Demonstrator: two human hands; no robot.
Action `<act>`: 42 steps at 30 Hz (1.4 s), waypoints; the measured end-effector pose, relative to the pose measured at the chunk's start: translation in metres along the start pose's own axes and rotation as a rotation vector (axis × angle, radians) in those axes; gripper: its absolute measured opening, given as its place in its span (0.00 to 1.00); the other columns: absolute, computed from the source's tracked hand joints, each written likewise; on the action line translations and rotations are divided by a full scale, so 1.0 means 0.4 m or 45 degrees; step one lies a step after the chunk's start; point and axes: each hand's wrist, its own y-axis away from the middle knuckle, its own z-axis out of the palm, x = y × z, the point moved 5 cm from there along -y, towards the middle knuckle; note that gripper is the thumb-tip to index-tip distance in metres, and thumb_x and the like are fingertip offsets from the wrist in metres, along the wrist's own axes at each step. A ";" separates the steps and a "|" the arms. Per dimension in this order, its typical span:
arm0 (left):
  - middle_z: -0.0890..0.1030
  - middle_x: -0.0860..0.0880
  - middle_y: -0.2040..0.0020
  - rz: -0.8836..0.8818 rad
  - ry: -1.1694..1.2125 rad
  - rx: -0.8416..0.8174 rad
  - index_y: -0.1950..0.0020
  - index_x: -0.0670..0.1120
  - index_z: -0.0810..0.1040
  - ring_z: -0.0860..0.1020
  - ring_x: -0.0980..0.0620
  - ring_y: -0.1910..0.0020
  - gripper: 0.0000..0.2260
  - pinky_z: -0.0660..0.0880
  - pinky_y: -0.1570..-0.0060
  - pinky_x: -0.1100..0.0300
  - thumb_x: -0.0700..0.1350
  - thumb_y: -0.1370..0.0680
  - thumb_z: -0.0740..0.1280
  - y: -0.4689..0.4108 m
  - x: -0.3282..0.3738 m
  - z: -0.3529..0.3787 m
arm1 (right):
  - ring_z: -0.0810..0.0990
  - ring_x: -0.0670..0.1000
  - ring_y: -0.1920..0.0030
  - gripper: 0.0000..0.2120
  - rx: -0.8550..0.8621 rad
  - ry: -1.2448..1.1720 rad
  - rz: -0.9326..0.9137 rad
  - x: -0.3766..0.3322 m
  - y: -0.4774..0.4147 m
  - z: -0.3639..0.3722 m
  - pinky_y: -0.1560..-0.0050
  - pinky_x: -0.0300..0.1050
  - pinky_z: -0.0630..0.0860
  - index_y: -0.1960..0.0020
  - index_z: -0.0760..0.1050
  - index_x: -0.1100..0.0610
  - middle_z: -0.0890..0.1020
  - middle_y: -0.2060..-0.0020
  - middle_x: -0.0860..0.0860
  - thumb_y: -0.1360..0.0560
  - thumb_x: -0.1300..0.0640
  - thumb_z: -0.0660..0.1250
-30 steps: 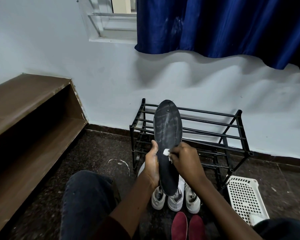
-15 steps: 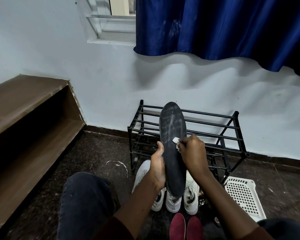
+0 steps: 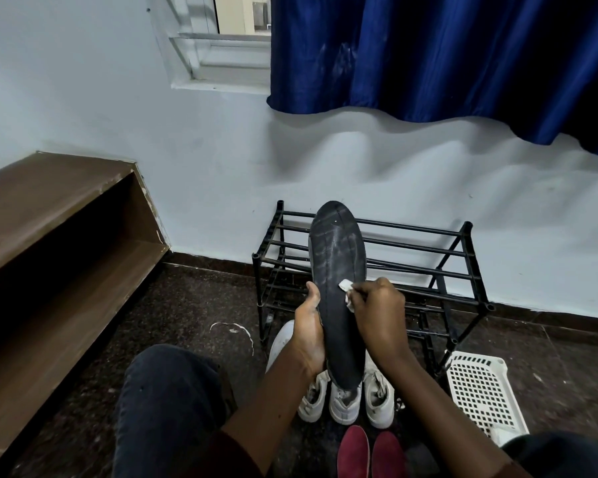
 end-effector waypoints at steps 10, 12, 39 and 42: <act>0.82 0.40 0.51 0.114 0.093 0.133 0.44 0.39 0.79 0.80 0.43 0.55 0.32 0.78 0.54 0.53 0.65 0.22 0.52 -0.033 0.060 -0.044 | 0.73 0.41 0.67 0.07 -0.263 -0.205 -0.120 -0.014 0.113 0.022 0.64 0.27 0.68 0.55 0.84 0.60 0.72 0.68 0.43 0.32 0.66 0.73; 0.81 0.39 0.50 0.103 0.104 0.112 0.42 0.39 0.78 0.80 0.42 0.54 0.32 0.75 0.49 0.50 0.65 0.23 0.52 -0.030 0.056 -0.042 | 0.68 0.34 0.69 0.07 -0.255 -0.211 -0.193 -0.019 0.152 0.022 0.66 0.22 0.64 0.59 0.84 0.60 0.67 0.70 0.38 0.35 0.68 0.75; 0.79 0.39 0.43 0.142 0.185 -0.094 0.41 0.40 0.79 0.80 0.43 0.49 0.34 0.77 0.47 0.53 0.67 0.23 0.52 -0.021 0.103 -0.033 | 0.79 0.45 0.66 0.07 -0.110 -0.524 0.149 0.016 0.100 -0.076 0.63 0.38 0.77 0.56 0.83 0.57 0.79 0.64 0.47 0.31 0.67 0.72; 0.76 0.37 0.40 0.083 0.138 -0.107 0.38 0.39 0.77 0.77 0.42 0.46 0.36 0.75 0.45 0.51 0.68 0.24 0.51 -0.020 0.084 -0.019 | 0.79 0.45 0.62 0.08 -0.088 -0.473 0.042 -0.022 0.051 -0.062 0.59 0.33 0.73 0.52 0.83 0.58 0.79 0.63 0.48 0.31 0.64 0.72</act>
